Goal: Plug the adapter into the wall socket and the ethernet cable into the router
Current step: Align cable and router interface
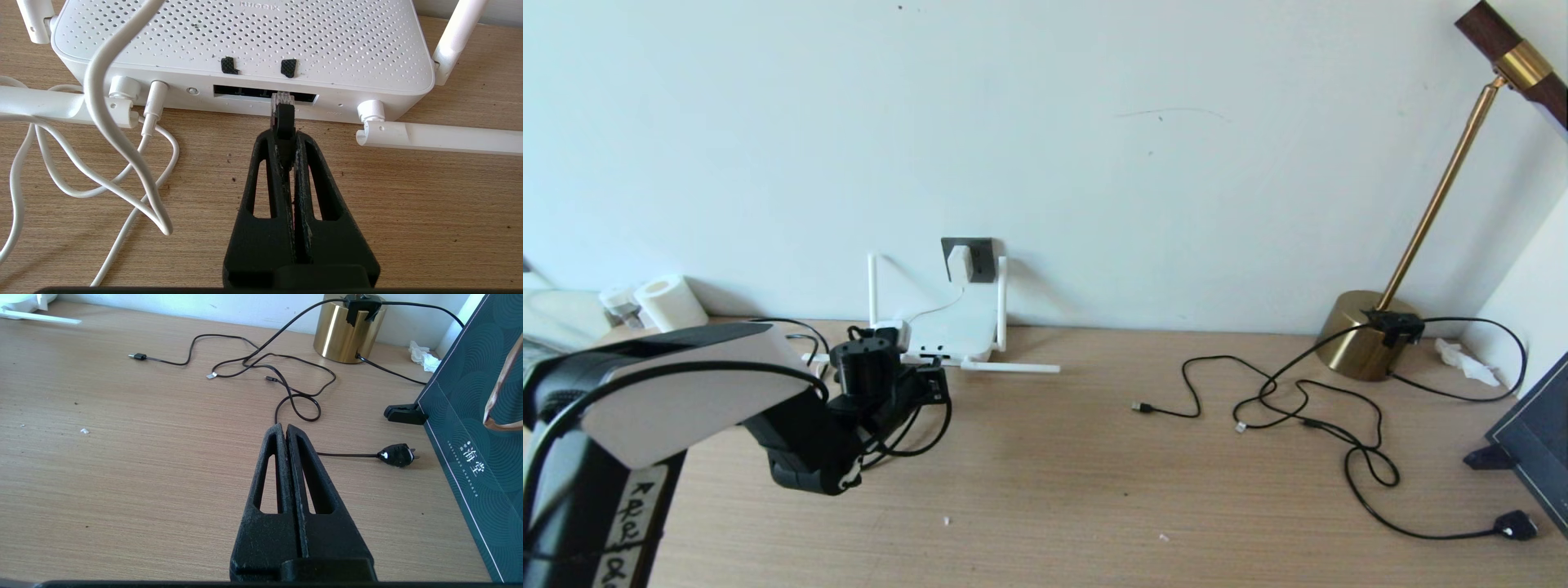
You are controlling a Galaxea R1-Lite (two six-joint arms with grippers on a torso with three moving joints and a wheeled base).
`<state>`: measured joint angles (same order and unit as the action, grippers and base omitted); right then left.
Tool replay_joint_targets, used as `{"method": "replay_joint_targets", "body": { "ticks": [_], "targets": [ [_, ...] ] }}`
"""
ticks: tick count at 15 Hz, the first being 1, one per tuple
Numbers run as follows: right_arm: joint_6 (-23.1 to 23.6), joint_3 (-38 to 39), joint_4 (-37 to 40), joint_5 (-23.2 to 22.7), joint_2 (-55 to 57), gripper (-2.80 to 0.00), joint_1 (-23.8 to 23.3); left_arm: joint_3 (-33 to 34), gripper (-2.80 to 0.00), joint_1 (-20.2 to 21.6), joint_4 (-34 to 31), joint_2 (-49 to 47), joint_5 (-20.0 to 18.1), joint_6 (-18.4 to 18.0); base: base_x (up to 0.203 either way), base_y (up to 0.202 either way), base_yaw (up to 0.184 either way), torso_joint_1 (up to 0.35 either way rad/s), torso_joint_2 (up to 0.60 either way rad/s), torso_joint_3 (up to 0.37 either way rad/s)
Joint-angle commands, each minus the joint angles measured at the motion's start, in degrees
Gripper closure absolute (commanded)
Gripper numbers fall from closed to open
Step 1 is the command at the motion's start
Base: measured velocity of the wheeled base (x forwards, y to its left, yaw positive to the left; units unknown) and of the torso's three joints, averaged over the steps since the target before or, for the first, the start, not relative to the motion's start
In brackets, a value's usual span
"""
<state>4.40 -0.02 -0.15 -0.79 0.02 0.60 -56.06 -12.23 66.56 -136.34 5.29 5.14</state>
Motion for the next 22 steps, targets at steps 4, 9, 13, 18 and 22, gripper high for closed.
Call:
{"method": "replay_joint_targets", "body": {
  "ticks": [4,9,13,18,22],
  "targets": [
    [0.0,-0.1,0.0,0.0,0.0,0.00,0.0,0.0,0.00,0.0,0.3,-0.2,0.1,0.0,0.000,0.000,0.000,0.000,0.00,0.000],
    [0.0,-0.1,0.0,0.0,0.0,0.00,0.0,-0.6,0.00,0.0,0.2,-0.3,0.1,0.0,0.000,0.000,0.000,0.000,0.00,0.000],
    [0.0,0.0,0.0,0.0,0.0,0.00,0.0,-1.1,0.00,0.0,0.0,-0.3,0.1,0.0,0.000,0.000,0.000,0.000,0.00,0.000],
    [0.0,0.0,0.0,0.0,0.0,0.00,0.0,-1.3,0.00,0.0,0.0,-0.5,0.1,0.0,0.000,0.000,0.000,0.000,0.00,0.000],
    [0.0,0.0,0.0,0.0,0.0,0.00,0.0,-1.4,0.00,0.1,0.0,-0.6,0.1,0.0,0.000,0.000,0.000,0.000,0.00,0.000]
  ]
}}
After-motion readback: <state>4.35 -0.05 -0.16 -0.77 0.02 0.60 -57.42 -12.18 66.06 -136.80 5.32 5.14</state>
